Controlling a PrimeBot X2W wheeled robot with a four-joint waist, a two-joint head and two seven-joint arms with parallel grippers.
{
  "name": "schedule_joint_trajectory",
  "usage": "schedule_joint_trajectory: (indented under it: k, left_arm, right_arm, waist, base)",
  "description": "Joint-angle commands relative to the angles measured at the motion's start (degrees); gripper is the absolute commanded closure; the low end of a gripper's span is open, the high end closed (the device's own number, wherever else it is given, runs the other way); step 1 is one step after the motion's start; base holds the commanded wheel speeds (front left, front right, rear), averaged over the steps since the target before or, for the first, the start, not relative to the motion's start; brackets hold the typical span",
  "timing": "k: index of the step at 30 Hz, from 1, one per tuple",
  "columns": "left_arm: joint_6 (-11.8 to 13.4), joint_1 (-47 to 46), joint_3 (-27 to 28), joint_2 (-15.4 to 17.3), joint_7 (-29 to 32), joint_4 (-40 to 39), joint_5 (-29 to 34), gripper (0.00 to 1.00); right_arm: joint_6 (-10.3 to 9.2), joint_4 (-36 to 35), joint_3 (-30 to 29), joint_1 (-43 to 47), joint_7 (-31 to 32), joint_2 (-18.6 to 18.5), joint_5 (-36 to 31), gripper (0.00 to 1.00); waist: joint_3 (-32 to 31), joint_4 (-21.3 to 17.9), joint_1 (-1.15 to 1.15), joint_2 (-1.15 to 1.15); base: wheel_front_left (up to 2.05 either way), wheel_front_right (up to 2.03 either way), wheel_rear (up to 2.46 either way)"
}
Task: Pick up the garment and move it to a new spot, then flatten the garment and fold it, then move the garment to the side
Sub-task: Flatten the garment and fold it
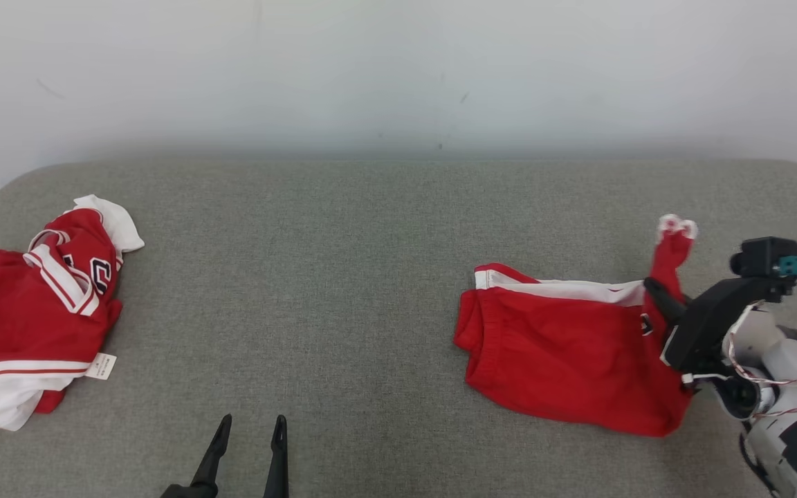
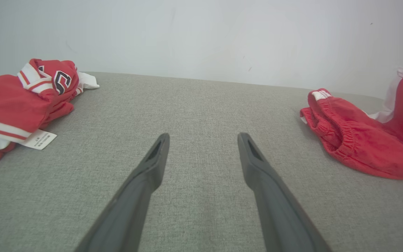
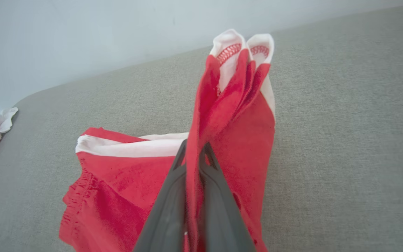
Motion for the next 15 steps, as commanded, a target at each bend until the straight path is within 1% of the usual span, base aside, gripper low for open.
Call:
schedule_joint_trajectory:
  k: [1,3,4,7,8,12,13,15]
  left_arm:
    - [0.14,-0.27,-0.28,-0.02,-0.13,0.04,-0.68,0.0]
    - [0.19,-0.36,-0.46,-0.02,-0.13,0.09,-0.84,0.0]
    - [0.18,-0.5,-0.65,-0.02,-0.13,0.2,-1.03,0.0]
    - [0.05,-0.53,-1.04,-0.02,-0.13,0.28,-0.98,0.0]
    - [-0.07,-0.6,-1.26,-0.01,-0.13,0.44,-1.13,0.0]
    - [-0.2,-0.91,-1.86,-0.01,-0.13,0.59,-1.02,0.0]
    - [-0.2,-0.91,-1.86,-0.01,-0.13,0.59,-1.02,0.0]
    - [-0.26,-1.23,-2.27,-0.01,-0.13,0.69,-1.04,0.0]
  right_arm:
    - [-0.15,-1.39,-0.09,1.15,0.39,0.55,0.58,1.0]
    - [-0.15,-2.58,-0.04,1.64,0.75,1.22,1.09,1.0]
    - [-0.14,-4.43,-0.04,2.3,1.15,2.43,1.55,1.0]
    - [-0.14,-6.1,0.14,3.23,1.26,4.73,1.47,1.0]
    - [-0.14,-6.74,0.16,3.7,1.26,6.55,1.29,1.0]
    - [-0.14,-6.77,0.3,3.58,0.53,9.65,-0.51,1.0]
    - [-0.14,-6.77,0.3,3.58,0.53,9.65,-0.51,1.0]
    - [-0.14,-5.97,0.29,3.72,0.19,11.17,-1.66,1.0]
  waist:
    - [-0.12,0.06,-0.01,0.0]
    - [-0.18,0.16,-0.01,0.0]
    - [-0.23,0.4,-0.01,0.0]
    - [-0.28,0.94,-0.01,0.0]
    - [-0.26,1.37,-0.01,0.0]
    - [-0.01,2.27,-0.01,0.0]
    - [-0.01,2.27,-0.01,0.0]
    - [0.2,2.78,-0.01,0.0]
  base:
    - [0.0,0.0,0.0]
    - [0.0,0.0,0.0]
    - [0.0,0.0,0.0]
    - [0.0,0.0,0.0]
    - [0.0,0.0,0.0]
    - [0.0,0.0,0.0]
    - [0.0,0.0,0.0]
    - [0.0,0.0,0.0]
